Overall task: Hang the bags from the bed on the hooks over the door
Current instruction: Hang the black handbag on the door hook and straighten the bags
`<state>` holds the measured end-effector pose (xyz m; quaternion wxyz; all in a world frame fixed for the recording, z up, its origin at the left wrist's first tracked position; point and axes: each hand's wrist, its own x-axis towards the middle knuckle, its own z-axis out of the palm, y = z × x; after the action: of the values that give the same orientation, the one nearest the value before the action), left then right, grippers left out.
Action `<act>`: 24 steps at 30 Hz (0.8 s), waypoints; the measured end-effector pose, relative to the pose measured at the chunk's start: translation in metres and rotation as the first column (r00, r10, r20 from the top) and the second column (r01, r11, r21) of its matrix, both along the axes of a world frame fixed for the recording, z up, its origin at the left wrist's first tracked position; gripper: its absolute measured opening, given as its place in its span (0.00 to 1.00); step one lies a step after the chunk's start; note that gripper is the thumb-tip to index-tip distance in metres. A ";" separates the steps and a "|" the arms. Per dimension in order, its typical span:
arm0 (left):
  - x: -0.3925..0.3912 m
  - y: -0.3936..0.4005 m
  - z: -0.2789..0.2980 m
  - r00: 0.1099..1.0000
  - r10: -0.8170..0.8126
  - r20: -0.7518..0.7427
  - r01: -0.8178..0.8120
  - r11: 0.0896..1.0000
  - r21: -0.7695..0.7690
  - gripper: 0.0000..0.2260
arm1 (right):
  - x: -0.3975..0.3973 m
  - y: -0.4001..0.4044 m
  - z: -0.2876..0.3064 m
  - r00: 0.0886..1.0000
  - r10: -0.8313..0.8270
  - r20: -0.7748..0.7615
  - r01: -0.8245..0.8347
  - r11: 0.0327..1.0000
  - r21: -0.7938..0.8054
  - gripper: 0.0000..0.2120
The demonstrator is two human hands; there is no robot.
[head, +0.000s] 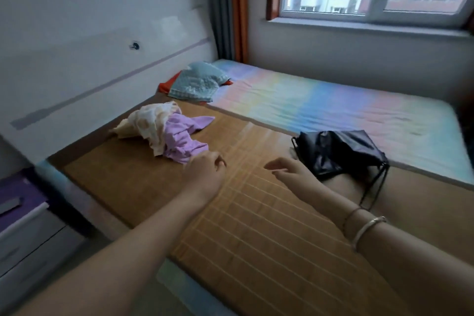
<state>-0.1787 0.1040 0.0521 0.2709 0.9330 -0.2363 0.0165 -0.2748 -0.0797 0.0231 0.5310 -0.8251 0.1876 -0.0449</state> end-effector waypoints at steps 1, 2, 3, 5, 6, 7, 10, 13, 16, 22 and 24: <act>0.003 -0.019 -0.006 0.999 -0.039 -0.019 0.039 0.999 -0.002 0.08 | -0.003 -0.015 -0.006 0.999 -0.030 -0.015 0.030 1.000 -0.001 0.15; 0.004 -0.037 -0.011 0.996 -0.074 -0.041 0.074 0.997 0.002 0.09 | -0.005 -0.030 -0.011 0.998 -0.060 -0.035 0.060 0.998 -0.005 0.15; 0.005 -0.059 -0.020 0.991 -0.111 -0.069 0.111 0.994 0.006 0.09 | -0.008 -0.049 -0.019 0.993 -0.099 -0.061 0.098 0.995 -0.013 0.14; 0.005 -0.092 -0.034 0.980 -0.155 -0.121 0.158 0.987 0.012 0.10 | -0.010 -0.082 -0.037 0.985 -0.142 -0.098 0.141 0.990 -0.018 0.14; 0.008 -0.114 -0.046 0.975 -0.170 -0.145 0.174 0.985 0.017 0.10 | -0.009 -0.104 -0.049 0.979 -0.162 -0.124 0.161 0.987 -0.023 0.14; 0.009 -0.125 -0.052 0.971 -0.177 -0.161 0.182 0.983 0.016 0.10 | -0.008 -0.118 -0.057 0.975 -0.171 -0.143 0.169 0.985 -0.030 0.14; 0.015 -0.168 -0.087 0.950 -0.195 -0.243 0.204 0.979 0.012 0.10 | -0.004 -0.171 -0.098 0.945 -0.225 -0.236 0.220 0.974 -0.045 0.14; 0.024 -0.208 -0.130 0.925 -0.182 -0.334 0.214 0.975 0.061 0.09 | -0.007 -0.219 -0.152 0.896 -0.280 -0.343 0.266 0.960 -0.090 0.12; 0.028 -0.232 -0.170 0.908 -0.161 -0.388 0.213 0.972 0.095 0.08 | -0.015 -0.252 -0.203 0.850 -0.239 -0.470 0.140 0.962 -0.236 0.16; 0.025 -0.253 -0.235 0.834 -0.111 -0.541 0.236 0.958 0.166 0.08 | -0.030 -0.289 -0.276 0.732 -0.128 -0.669 -0.244 0.868 -0.432 0.28; 0.022 -0.257 -0.250 0.808 -0.103 -0.580 0.253 0.950 0.184 0.08 | -0.031 -0.295 -0.293 0.719 -0.138 -0.682 -0.266 0.851 -0.452 0.31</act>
<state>-0.1566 -0.1530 -0.1981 0.2078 0.8962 -0.2330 -0.3153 -0.3058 -0.3751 -0.2700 0.1793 -0.8987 0.3226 0.2367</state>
